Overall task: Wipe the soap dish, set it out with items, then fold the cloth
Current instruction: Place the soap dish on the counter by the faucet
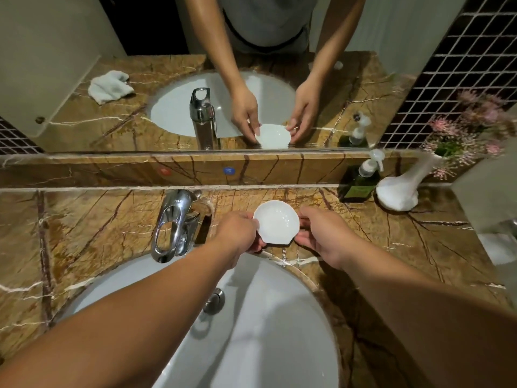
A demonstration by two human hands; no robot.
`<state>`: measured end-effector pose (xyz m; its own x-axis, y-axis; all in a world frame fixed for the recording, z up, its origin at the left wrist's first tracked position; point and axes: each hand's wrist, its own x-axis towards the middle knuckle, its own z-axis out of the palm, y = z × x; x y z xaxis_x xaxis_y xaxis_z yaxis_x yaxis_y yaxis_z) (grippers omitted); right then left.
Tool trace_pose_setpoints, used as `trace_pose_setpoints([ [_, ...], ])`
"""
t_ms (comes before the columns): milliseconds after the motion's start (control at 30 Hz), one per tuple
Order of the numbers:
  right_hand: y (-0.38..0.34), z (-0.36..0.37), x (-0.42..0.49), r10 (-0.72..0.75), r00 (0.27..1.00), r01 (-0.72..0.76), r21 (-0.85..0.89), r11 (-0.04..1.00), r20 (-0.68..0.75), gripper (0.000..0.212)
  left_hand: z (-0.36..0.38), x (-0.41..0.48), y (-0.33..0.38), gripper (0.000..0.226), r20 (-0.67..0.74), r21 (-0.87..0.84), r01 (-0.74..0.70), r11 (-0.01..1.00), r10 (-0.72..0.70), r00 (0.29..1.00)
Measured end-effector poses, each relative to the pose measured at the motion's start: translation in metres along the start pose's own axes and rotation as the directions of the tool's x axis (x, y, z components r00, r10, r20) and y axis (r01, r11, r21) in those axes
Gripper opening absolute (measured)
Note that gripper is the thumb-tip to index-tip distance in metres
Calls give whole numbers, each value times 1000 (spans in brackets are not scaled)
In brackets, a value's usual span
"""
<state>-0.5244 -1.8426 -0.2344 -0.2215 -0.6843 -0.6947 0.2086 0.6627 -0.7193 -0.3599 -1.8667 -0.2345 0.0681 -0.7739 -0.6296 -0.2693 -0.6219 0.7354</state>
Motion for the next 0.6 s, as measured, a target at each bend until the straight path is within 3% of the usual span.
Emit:
trace_pose_setpoints([
  [167,-2,6,10,1,999,-1,-17,1000,39,22,2,8,1,24,-16,235,-111,966,118,993],
  [300,-2,6,15,13,999,-10,-53,999,48,42,0,11,1,23,-54,232,-144,962,161,986],
  [600,0,9,17,3,999,-2,-38,999,35,53,-1,13,2,26,-82,212,-158,964,179,980],
])
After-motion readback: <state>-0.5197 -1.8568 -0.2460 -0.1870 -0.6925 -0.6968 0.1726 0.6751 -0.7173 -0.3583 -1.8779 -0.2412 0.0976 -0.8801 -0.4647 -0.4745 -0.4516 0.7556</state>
